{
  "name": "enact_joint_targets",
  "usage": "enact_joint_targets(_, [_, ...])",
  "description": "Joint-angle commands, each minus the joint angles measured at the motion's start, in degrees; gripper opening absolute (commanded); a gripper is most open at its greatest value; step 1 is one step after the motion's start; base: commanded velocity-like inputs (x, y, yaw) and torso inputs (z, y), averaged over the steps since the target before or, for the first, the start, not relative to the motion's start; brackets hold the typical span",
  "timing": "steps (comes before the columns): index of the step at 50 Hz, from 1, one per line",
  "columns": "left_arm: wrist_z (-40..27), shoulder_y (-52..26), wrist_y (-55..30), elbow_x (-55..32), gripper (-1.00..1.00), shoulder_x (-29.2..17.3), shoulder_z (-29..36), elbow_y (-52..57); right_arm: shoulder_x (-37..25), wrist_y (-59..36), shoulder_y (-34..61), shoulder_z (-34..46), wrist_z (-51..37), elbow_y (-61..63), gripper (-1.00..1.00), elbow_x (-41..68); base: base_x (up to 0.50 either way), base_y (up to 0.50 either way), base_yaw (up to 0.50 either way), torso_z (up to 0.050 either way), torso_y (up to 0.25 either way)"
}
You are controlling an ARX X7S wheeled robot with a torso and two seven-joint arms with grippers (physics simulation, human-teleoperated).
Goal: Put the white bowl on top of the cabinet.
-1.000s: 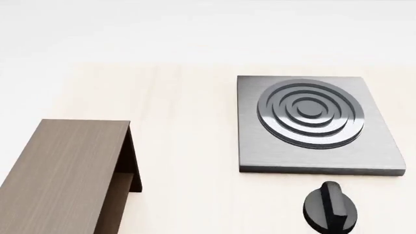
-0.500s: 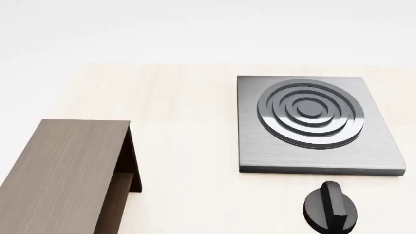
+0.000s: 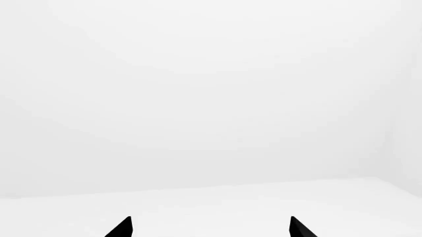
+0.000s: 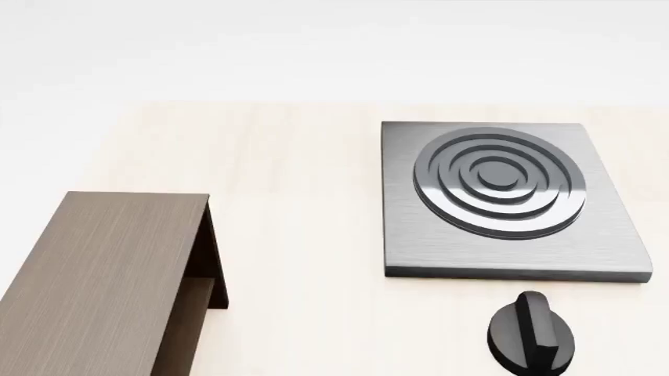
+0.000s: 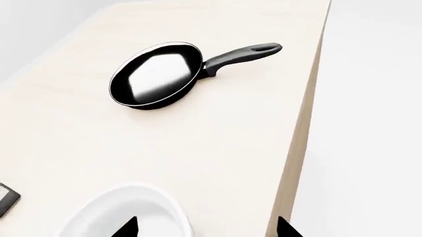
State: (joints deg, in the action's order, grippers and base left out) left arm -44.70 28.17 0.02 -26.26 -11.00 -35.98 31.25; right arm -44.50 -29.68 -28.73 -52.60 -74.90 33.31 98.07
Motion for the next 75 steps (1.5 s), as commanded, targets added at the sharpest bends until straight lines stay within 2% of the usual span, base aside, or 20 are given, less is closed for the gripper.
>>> enact_joint_targets(1, [-0.14,0.12,0.05,0.10,1.00,-0.05,0.15,0.06,-2.48,0.06,4.06,5.01,-0.80,-2.51,1.00,0.89,0.00,0.00,0.00,0.000,0.000])
enact_joint_targets(7, [-0.14,0.09,0.18,0.16,1.00,-0.05,0.26,-0.20,-4.58,0.18,6.47,7.28,-1.85,-3.28,1.00,1.36,0.00,0.00,0.00,0.000,0.000])
enact_joint_targets(36, [-0.62,-0.21,-0.11,0.63,1.00,-0.47,1.01,-0.38,-2.79,0.15,10.48,15.78,1.77,-9.94,1.00,-1.74,0.00,0.00,0.00,0.000,0.000])
enact_joint_targets(75, [-1.14,-0.17,0.06,0.61,1.00,-0.97,1.43,-0.72,-0.61,-0.27,12.15,19.18,6.13,-17.90,1.00,-0.96,0.00,0.00,0.00,0.000,0.000])
